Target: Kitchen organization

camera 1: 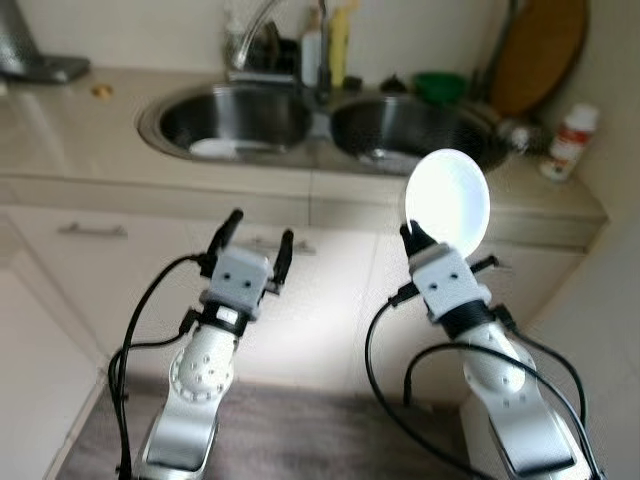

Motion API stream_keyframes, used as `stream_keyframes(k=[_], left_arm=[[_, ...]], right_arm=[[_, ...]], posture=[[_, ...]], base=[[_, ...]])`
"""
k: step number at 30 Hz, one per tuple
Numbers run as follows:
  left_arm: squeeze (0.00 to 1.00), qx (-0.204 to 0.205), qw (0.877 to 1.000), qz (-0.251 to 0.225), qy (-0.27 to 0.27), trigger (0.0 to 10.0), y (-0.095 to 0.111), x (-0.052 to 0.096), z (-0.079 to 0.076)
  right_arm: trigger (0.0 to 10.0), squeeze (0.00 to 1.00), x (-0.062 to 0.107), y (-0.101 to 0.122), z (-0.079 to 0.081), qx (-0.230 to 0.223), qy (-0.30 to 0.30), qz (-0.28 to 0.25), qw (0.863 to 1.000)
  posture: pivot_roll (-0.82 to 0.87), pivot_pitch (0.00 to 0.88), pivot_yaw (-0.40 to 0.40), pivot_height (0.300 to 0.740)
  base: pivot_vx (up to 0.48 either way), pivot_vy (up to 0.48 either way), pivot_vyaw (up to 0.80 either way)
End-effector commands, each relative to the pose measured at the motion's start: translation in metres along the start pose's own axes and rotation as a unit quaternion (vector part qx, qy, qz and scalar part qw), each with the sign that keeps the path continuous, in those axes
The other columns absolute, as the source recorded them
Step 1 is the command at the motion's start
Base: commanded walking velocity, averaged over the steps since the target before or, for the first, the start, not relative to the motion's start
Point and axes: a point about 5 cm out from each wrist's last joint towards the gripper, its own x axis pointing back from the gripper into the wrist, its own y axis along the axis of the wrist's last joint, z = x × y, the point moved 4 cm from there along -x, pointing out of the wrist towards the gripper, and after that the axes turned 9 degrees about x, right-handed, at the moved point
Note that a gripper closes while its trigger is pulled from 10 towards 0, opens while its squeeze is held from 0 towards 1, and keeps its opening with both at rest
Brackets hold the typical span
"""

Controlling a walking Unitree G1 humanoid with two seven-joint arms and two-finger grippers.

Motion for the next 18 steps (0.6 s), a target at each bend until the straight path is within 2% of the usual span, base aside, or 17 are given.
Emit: stream_keyframes(k=[1,18], left_arm=[[0.00,0.007,1.000,-0.008,-0.007,10.0,0.0035,-0.0025,-0.0045],[0.00,0.008,1.000,-0.008,-0.009,10.0,0.0025,-0.0038,-0.0074]], right_arm=[[0.0,0.00,0.0015,-0.0014,-0.0082,0.004,-0.012,0.000,1.000],[0.0,0.00,-0.0039,0.0061,-0.0156,0.026,-0.026,-0.022,0.999]], posture=[[0.05,0.000,-0.066,0.740],[0.05,0.000,-0.069,0.740]], base=[[0.334,0.000,0.00],[0.332,0.000,0.00]])
